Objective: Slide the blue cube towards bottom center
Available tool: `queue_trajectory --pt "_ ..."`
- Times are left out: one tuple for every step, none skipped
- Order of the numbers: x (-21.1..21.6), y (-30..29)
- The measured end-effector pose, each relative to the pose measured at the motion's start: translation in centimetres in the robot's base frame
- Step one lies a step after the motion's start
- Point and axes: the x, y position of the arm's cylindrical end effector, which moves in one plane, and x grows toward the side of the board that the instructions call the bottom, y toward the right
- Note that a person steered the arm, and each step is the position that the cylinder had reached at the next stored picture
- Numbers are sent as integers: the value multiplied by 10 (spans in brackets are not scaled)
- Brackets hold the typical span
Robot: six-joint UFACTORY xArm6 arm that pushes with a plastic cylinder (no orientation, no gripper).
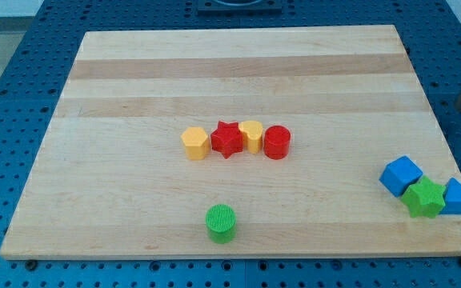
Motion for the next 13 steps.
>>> queue_trajectory --pt "51 -11" --pt "92 -21" --pt "117 -54" --pt "125 -97" --pt "125 -137" --pt "124 -150" --pt "123 -150" --pt "109 -151" --pt "108 -180" --pt "110 -192" --pt "97 -196" --pt "102 -226" --pt "125 -228"
